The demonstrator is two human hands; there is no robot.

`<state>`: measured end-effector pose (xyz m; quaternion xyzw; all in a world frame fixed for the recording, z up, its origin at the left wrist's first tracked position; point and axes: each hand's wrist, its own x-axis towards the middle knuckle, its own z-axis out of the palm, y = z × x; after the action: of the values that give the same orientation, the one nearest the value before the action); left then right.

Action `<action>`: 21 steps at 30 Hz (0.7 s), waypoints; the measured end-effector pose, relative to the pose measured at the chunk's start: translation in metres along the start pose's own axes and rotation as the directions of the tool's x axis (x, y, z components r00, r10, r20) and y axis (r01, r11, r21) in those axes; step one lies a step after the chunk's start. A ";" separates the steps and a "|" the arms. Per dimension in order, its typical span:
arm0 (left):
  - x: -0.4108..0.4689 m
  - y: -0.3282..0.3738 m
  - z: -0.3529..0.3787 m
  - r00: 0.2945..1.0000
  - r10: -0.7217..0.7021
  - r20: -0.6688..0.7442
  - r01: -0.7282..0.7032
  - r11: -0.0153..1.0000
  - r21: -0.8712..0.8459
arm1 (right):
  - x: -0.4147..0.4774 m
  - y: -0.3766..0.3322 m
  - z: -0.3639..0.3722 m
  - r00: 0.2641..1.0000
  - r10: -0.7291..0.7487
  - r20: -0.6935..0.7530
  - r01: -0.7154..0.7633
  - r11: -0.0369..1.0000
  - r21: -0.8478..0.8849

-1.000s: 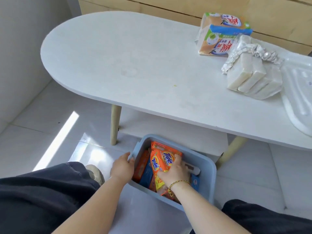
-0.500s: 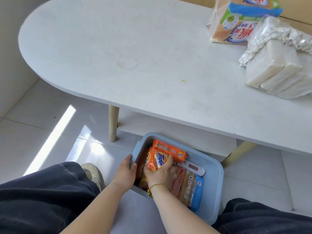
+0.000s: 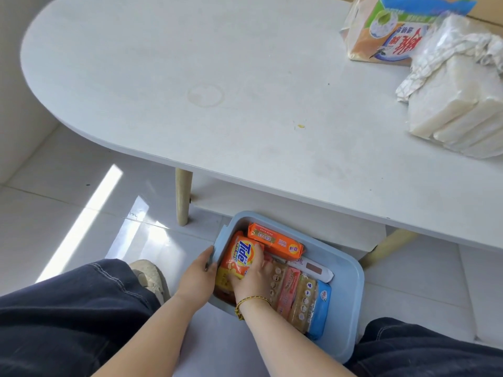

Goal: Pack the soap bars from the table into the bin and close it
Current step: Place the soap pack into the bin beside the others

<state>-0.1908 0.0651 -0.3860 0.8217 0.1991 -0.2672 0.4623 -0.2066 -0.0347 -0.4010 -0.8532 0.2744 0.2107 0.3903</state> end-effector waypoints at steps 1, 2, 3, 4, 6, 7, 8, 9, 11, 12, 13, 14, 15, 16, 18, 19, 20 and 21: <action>0.000 -0.001 0.000 1.000 0.005 0.001 -0.005 1.000 0.009 | 0.001 0.000 0.000 1.000 -0.009 0.002 0.009 1.000 -0.007; 0.000 -0.001 0.000 1.000 0.007 0.007 -0.007 1.000 0.014 | 0.001 0.000 -0.001 1.000 -0.014 0.006 0.014 1.000 -0.018; 0.000 -0.002 0.000 1.000 0.011 0.014 -0.011 1.000 0.019 | 0.002 0.000 -0.001 1.000 -0.018 0.011 0.018 0.999 -0.029; 0.000 -0.002 0.000 1.000 0.016 0.026 -0.017 1.000 0.026 | 0.003 0.000 -0.002 1.000 -0.020 0.019 0.021 0.999 -0.038; -0.002 -0.002 0.001 0.998 0.032 0.050 -0.034 0.998 0.054 | 0.003 0.002 -0.004 0.999 -0.026 0.041 0.028 0.998 -0.051; -0.004 -0.002 0.000 0.998 0.039 0.058 -0.043 0.997 0.072 | 0.002 0.004 -0.007 0.998 -0.032 0.052 0.035 0.997 -0.062; -0.006 -0.001 -0.001 0.997 0.046 0.061 -0.052 0.995 0.090 | 0.000 0.007 -0.009 0.997 -0.043 0.063 0.047 0.996 -0.075; -0.010 0.000 -0.004 0.997 0.061 0.053 -0.066 0.991 0.113 | -0.003 0.009 -0.014 0.996 -0.056 0.067 0.062 0.994 -0.086; -0.018 0.005 -0.012 0.995 0.095 0.002 -0.095 0.982 0.166 | -0.009 0.011 -0.022 0.994 -0.078 0.075 0.087 0.989 -0.122; -0.024 0.009 -0.017 0.992 0.123 -0.037 -0.115 0.977 0.179 | -0.013 0.010 -0.027 0.993 -0.100 0.069 0.109 0.983 -0.148; -0.032 0.015 -0.024 0.983 0.165 -0.083 -0.147 0.972 0.183 | -0.019 0.006 -0.033 0.990 -0.132 0.055 0.140 0.974 -0.177; -0.038 0.022 -0.028 0.971 0.208 -0.121 -0.184 0.966 0.182 | -0.023 0.003 -0.038 0.985 -0.169 0.035 0.172 0.963 -0.208; -0.048 0.031 -0.034 0.952 0.260 -0.161 -0.231 0.956 0.182 | -0.031 -0.005 -0.047 0.977 -0.214 0.013 0.211 0.950 -0.230; -0.055 0.039 -0.038 0.934 0.303 -0.188 -0.270 0.946 0.182 | -0.036 -0.009 -0.053 0.968 -0.251 0.002 0.244 0.939 -0.242; -0.072 0.055 -0.045 0.886 0.403 -0.230 -0.364 0.911 0.192 | -0.052 -0.019 -0.069 0.950 -0.311 -0.011 0.300 0.926 -0.230; -0.081 0.062 -0.048 0.856 0.458 -0.240 -0.416 0.886 0.206 | -0.061 -0.024 -0.077 0.942 -0.336 -0.018 0.324 0.920 -0.221; -0.090 0.069 -0.051 0.819 0.518 -0.245 -0.471 0.852 0.226 | -0.071 -0.029 -0.086 0.927 -0.373 -0.032 0.358 0.909 -0.212; -0.099 0.076 -0.054 0.780 0.578 -0.240 -0.525 0.813 0.253 | -0.081 -0.035 -0.095 0.908 -0.416 -0.048 0.399 0.894 -0.203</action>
<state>-0.2105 0.0665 -0.2515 0.9115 -0.0056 -0.0056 0.4112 -0.2324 -0.0659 -0.2776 -0.9334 0.0855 0.1106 0.3305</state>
